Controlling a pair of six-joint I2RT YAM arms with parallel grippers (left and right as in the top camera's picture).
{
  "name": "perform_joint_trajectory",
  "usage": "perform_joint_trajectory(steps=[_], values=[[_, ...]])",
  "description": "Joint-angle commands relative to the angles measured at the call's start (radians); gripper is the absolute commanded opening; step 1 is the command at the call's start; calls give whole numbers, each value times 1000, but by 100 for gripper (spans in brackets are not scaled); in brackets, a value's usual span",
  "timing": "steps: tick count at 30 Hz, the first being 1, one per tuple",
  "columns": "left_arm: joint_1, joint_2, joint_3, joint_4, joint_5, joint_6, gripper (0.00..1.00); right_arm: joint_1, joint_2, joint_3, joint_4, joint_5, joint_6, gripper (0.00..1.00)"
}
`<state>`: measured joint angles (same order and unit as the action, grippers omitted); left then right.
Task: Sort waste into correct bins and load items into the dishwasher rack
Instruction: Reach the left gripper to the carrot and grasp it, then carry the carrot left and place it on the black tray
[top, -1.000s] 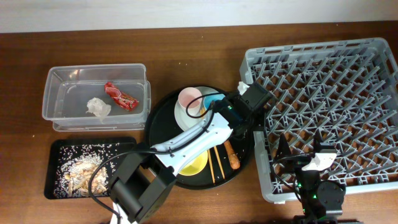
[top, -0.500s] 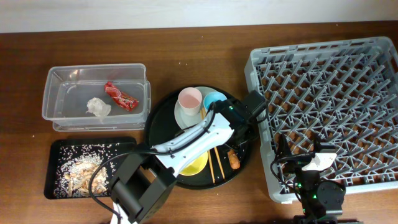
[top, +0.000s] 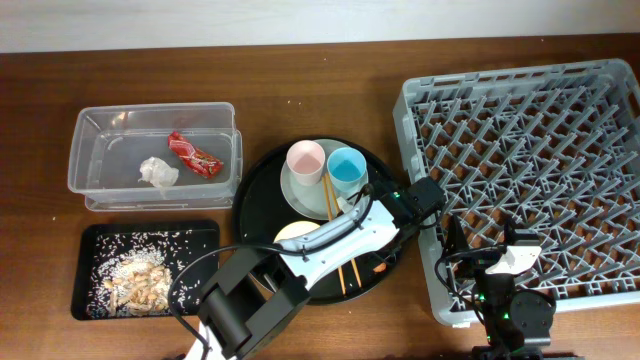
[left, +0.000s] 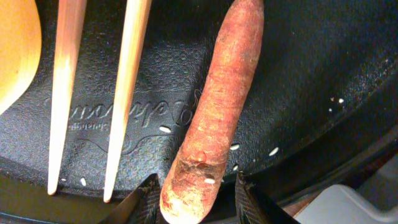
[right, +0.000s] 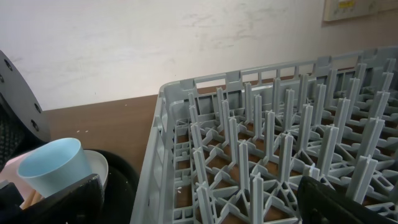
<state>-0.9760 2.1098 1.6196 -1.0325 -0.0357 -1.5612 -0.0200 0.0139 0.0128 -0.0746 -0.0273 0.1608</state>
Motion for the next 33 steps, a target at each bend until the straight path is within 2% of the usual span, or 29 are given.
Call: perform_joint_trajectory(steps=[1, 4, 5, 6, 12, 16, 19, 23, 30, 33], values=[[0, 22, 4, -6, -28, -21, 39, -8, -8, -7, -1, -2, 4, 98], [2, 22, 2, -5, -29, -21, 40, -8, -8, -7, -1, -2, 4, 98], [4, 22, 1, -5, -30, -21, 46, -8, -8, -7, -1, -2, 4, 98], [4, 23, 1, -5, -33, -21, 47, -8, -8, -7, -1, -2, 4, 98], [18, 68, 1, 26, 4, -21, 47, -8, -8, -7, -1, -2, 4, 98], [31, 73, 1, 25, 17, -21, 32, -8, -8, -7, -1, -2, 4, 98], [33, 73, 2, 26, 16, -21, 16, -8, -8, -7, -1, -2, 4, 98], [39, 48, 59, 14, -15, -19, 7, -8, -8, -7, -1, -2, 4, 98], [44, -177, 151, -208, -248, -33, 8, -8, -8, -7, -1, -2, 4, 98], [105, -263, 151, -460, -260, -225, 8, -8, -8, -7, -1, -2, 4, 98]])
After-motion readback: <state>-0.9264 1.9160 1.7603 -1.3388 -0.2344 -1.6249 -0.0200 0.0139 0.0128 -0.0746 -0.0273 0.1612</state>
